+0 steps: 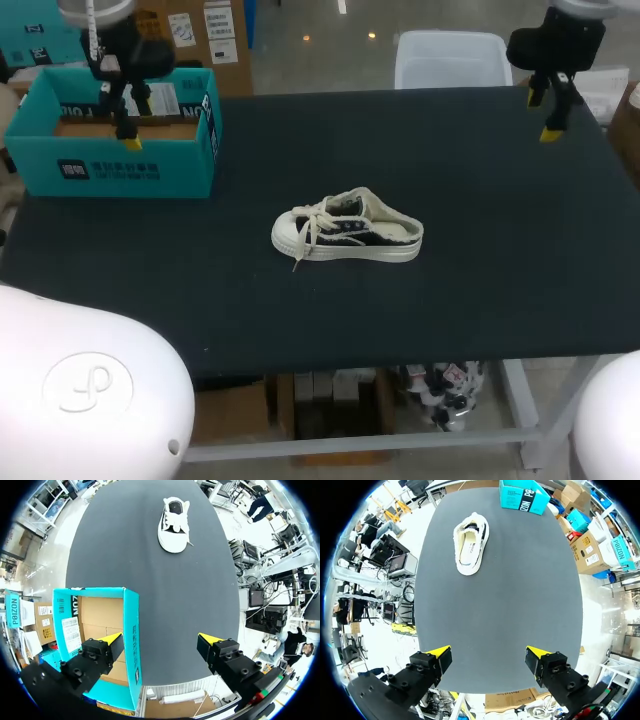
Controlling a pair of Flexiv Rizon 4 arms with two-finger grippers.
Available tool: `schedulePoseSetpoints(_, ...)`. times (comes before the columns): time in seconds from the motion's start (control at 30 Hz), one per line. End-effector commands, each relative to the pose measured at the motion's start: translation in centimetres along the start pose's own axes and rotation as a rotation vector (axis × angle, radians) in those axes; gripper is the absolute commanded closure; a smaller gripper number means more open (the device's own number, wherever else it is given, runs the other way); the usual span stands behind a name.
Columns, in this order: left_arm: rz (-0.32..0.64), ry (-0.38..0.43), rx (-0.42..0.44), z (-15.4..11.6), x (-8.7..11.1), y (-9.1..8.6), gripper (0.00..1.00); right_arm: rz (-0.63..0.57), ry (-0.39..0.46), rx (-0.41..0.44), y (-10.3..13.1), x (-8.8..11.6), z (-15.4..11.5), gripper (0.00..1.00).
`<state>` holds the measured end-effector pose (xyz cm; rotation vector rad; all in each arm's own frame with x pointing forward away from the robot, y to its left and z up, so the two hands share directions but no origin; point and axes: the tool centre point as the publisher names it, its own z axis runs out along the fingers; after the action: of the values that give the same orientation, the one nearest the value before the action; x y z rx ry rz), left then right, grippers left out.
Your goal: Open the shoe tongue, take the insole out of the shoe, put the insole back into the shoe, and pack the shoe into the shoebox
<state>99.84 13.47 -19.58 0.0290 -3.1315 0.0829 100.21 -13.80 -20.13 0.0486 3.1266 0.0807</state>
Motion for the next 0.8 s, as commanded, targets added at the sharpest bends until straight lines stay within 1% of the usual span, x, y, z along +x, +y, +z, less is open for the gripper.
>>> schedulePoseSetpoints(0.03, -0.024, 0.005, 0.040, -0.1, 0.9, -0.2, 0.00, 0.029, -0.005, -0.073, 0.0, 0.7, 0.9, 0.00)
schedulePoseSetpoints(0.07, -0.034, 0.009, 0.036, 0.0, 1.1, -0.4, 0.00, 0.024, -0.007, -0.085, 0.4, 1.0, 1.2, 0.00)
schedulePoseSetpoints(0.1, -0.065, 0.018, 0.031, 0.1, 1.4, -0.7, 0.00, 0.024, -0.004, -0.121, 0.9, 1.3, 1.4, 0.00)
schedulePoseSetpoints(0.13, -0.086, 0.027, 0.020, 0.2, 1.6, -1.0, 0.00, 0.049, -0.002, -0.142, 1.2, 1.5, 1.7, 0.00)
schedulePoseSetpoints(0.17, -0.114, 0.030, 0.013, 0.4, 1.8, -1.4, 0.00, 0.040, -0.003, -0.150, 1.5, 1.7, 2.0, 0.00)
schedulePoseSetpoints(0.2, -0.154, 0.040, -0.003, 0.5, 2.0, -1.9, 0.00, 0.046, -0.001, -0.175, 2.0, 2.0, 2.4, 0.00)
schedulePoseSetpoints(0.3, -0.258, 0.070, -0.022, 0.7, 2.6, -3.2, 0.00, 0.065, -0.012, -0.206, 3.3, 2.7, 3.6, 0.00)
schedulePoseSetpoints(0.33, -0.289, 0.072, -0.019, 0.7, 2.9, -3.7, 0.00, 0.081, -0.019, -0.230, 3.7, 2.9, 3.9, 0.00)
schedulePoseSetpoints(0.37, -0.347, 0.084, -0.009, 0.6, 3.1, -4.0, 0.00, 0.073, -0.019, -0.253, 4.2, 3.1, 4.3, 0.00)
schedulePoseSetpoints(0.4, -0.380, 0.089, 0.000, 0.5, 3.2, -4.4, 0.00, 0.087, -0.031, -0.253, 4.7, 3.4, 4.7, 0.00)
schedulePoseSetpoints(0.43, -0.402, 0.103, 0.027, 0.4, 3.6, -4.7, 0.00, 0.101, -0.042, -0.277, 5.1, 3.5, 5.1, 0.00)
schedulePoseSetpoints(0.47, -0.446, 0.121, 0.044, 0.3, 3.8, -4.9, 0.00, 0.103, -0.045, -0.304, 5.5, 3.7, 5.5, 0.00)
schedulePoseSetpoints(0.5, -0.463, 0.121, 0.052, 0.3, 4.0, -5.2, 0.00, 0.114, -0.059, -0.305, 5.9, 3.8, 6.0, 0.00)
schedulePoseSetpoints(0.57, -0.517, 0.119, 0.052, 0.5, 4.4, -5.7, 0.00, 0.130, -0.068, -0.355, 6.6, 3.9, 6.7, 0.00)
schedulePoseSetpoints(0.6, -0.565, 0.121, 0.051, 0.8, 4.6, -6.1, 0.00, 0.139, -0.077, -0.375, 7.1, 4.0, 7.2, 0.00)
schedulePoseSetpoints(0.67, -0.598, 0.145, 0.072, 1.1, 4.8, -6.6, 0.00, 0.153, -0.083, -0.426, 7.9, 4.2, 8.2, 0.00)
schedulePoseSetpoints(0.7, -0.615, 0.153, 0.083, 1.3, 5.0, -6.9, 0.00, 0.165, -0.094, -0.430, 8.3, 4.3, 8.6, 0.00)
schedulePoseSetpoints(0.77, -0.646, 0.181, 0.101, 1.5, 5.1, -7.3, 0.00, 0.171, -0.094, -0.473, 8.9, 4.5, 9.3, 0.00)
schedulePoseSetpoints(0.8, -0.671, 0.160, 0.085, 1.7, 5.3, -7.6, 0.00, 0.180, -0.100, -0.472, 9.3, 4.6, 9.7, 0.00)
